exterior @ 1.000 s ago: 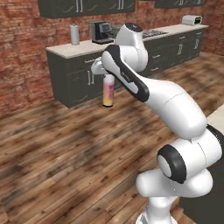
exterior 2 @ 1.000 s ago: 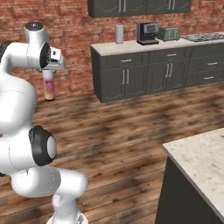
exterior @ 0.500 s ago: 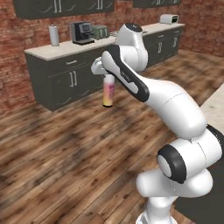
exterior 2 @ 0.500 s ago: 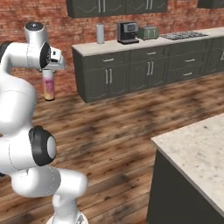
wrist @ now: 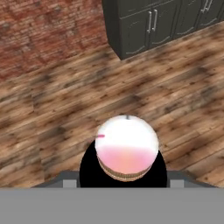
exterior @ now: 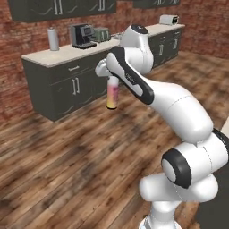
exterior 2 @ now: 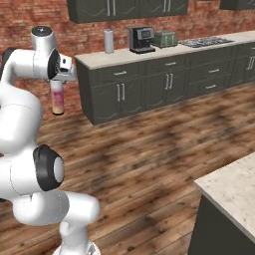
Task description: Place the large bottle from the dining counter next to the other large bottle outside the sink, and place the small bottle from the dining counter next to the other small bottle inside the sink.
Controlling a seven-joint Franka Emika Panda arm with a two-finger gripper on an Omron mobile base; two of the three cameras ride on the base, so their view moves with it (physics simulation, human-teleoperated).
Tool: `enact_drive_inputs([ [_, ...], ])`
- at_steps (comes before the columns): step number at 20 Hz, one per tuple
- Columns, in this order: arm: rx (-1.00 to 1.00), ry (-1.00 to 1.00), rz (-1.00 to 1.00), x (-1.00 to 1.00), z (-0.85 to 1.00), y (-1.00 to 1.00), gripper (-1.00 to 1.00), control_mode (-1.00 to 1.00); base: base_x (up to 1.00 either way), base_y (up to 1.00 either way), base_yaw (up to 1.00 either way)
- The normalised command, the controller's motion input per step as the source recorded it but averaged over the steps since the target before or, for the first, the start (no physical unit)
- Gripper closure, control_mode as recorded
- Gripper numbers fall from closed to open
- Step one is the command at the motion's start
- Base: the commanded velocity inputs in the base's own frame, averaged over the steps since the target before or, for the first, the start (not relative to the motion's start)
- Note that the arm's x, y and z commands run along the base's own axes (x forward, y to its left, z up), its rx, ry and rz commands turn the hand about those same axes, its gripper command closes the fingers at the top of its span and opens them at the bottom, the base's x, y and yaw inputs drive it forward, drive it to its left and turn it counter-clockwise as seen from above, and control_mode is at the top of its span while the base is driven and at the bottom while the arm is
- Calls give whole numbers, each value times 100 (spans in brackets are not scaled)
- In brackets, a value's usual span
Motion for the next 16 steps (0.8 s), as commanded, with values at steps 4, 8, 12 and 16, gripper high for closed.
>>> enact_drive_inputs([
  [4, 0, 0, 0, 0, 0, 0, 100, 100, 83, 65, -10],
  [8, 0, 0, 0, 0, 0, 0, 100, 100, 89, 62, -9],
  [12, 0, 0, 0, 0, 0, 0, 100, 100, 99, 45, -7],
  [16, 0, 0, 0, 0, 0, 0, 100, 100, 100, 15, -3],
])
